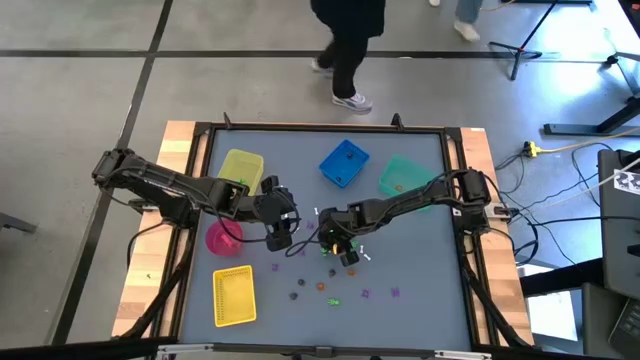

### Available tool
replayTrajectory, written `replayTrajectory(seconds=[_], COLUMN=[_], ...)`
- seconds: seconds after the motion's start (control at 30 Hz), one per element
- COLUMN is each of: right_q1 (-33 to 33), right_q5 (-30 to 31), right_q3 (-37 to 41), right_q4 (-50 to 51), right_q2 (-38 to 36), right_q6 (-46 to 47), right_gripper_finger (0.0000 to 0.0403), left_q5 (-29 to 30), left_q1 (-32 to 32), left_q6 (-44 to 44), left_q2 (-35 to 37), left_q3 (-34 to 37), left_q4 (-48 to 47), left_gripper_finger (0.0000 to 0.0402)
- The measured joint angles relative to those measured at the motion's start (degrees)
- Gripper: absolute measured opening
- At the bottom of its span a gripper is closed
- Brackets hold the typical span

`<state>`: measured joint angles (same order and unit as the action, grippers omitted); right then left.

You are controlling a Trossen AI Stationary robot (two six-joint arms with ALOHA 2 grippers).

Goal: Sort Halloween decoration
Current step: Put the orange pumpkin toy into the green bin

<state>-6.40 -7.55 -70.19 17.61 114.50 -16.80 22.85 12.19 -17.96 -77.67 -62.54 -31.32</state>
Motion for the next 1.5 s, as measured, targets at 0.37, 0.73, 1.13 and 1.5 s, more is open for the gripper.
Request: replayTrajectory(seconds=[0.37,0.73,1.13,1.5], right_q1=[0.00,0.07,0.05,1.31], right_q5=[0.26,-0.15,4.20,15.01], right_q3=[0.00,0.26,0.22,0.75], right_q4=[0.56,8.92,25.29,37.89], right_q2=[-0.04,-5.31,-14.95,-25.97], right_q6=[0.00,-0.07,-0.26,-0.06], right_gripper_finger=[0.0103,0.0102,0.0102,0.0102], left_q5=[0.00,0.00,0.00,0.02], left_q1=[0.00,0.02,0.00,-0.01], left_q6=[0.03,0.02,0.00,-0.13], left_q2=[0.00,0.00,0.00,0.00], left_q3=[0.00,0.00,0.00,0.00], left_q4=[-0.03,-1.61,-1.91,-1.78], left_gripper_finger=[0.0180,0.0180,0.0180,0.0180])
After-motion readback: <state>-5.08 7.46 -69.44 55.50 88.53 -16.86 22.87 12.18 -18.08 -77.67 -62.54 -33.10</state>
